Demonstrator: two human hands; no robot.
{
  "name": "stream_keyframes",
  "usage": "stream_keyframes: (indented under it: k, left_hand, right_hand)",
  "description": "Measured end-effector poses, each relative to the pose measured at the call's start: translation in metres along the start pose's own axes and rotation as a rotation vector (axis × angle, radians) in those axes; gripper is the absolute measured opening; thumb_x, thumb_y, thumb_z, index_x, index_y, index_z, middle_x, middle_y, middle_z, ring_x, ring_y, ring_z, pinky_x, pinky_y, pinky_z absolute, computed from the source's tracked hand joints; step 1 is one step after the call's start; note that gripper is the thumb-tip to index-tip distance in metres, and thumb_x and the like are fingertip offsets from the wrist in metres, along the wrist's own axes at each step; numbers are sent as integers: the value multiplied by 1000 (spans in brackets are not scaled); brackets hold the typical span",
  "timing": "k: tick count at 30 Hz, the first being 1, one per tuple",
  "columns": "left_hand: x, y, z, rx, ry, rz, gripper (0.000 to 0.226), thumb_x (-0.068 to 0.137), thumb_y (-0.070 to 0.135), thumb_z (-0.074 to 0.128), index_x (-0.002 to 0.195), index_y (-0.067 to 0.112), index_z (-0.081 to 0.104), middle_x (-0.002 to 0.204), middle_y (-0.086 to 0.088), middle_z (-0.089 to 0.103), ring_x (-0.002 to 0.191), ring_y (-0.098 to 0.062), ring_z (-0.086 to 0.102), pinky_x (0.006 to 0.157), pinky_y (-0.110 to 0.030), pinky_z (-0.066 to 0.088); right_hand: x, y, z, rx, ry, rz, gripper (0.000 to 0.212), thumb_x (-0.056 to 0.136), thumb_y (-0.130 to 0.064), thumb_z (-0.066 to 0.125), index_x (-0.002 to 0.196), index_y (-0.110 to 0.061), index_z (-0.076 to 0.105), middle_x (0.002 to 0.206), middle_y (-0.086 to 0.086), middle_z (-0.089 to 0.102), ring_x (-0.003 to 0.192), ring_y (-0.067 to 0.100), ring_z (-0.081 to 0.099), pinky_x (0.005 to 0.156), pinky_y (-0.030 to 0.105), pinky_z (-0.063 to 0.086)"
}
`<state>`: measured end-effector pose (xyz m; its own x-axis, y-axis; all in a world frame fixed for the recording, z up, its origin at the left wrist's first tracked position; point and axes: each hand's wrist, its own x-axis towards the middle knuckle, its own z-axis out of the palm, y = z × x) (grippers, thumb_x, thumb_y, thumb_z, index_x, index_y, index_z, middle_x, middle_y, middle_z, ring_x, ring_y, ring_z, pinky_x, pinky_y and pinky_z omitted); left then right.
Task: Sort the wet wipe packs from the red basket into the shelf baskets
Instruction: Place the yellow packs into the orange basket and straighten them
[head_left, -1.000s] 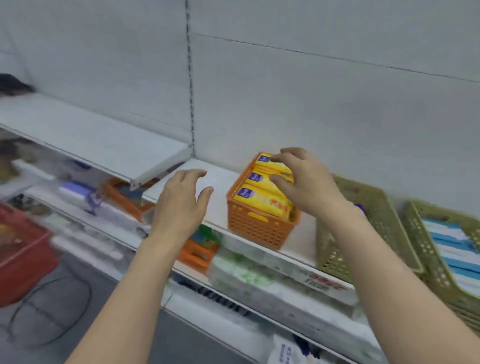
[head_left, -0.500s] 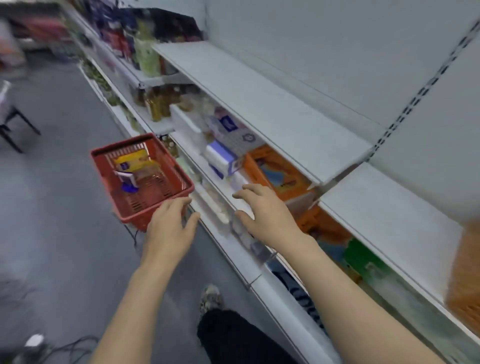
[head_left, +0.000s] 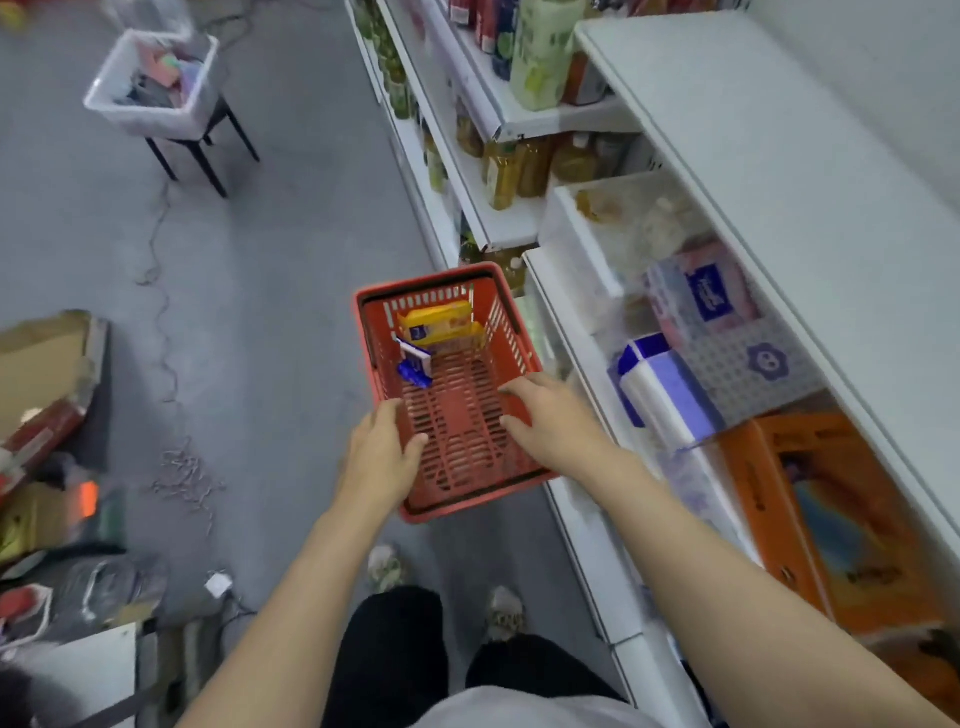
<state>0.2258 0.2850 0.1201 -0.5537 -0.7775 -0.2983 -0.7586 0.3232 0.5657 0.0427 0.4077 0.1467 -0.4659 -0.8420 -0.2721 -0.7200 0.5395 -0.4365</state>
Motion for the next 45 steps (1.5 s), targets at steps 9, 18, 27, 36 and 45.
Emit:
stream_keyframes:
  k: [9,18,27,36,45]
  left_hand:
    - [192,-31,23,-62,-181,-55,51,94,25,59,139,11,41,134,-11,50,125,-31,48,98,-39,40]
    - [277,-53,73,-158,-332,-224,61,97,29,54,151,18,27,146,-16,37,129,-34,44,105,-38,36]
    - [284,-56,95,-270,-115,-347,58,101,27,46,151,9,23,155,-18,27,141,-31,28,110,-37,27]
    - [297,-71,125,-250,-235,-454,61,100,39,45,153,14,25,160,-14,17,146,-30,21,118,-39,23]
    - [300,-86,148,-160,-302,-449,62,101,43,43,153,15,26,161,-7,17,148,-24,18,120,-38,19]
  right_hand:
    - [186,2,60,5,-186,225,45,93,-32,62,133,-14,56,131,13,57,124,32,52,101,35,43]
    - [333,13,107,-100,-90,135,66,86,-30,69,145,-14,43,149,9,43,138,29,34,113,43,34]
    - [297,41,147,-211,-248,124,31,90,-33,60,119,-23,65,127,10,51,124,30,42,94,44,45]
    - [295,75,179,116,-302,396,45,93,-35,63,133,-20,53,137,4,51,129,24,42,100,38,43]
    - [342,103,216,-57,-396,264,82,86,-25,72,154,-22,24,158,8,28,147,28,20,116,43,29]
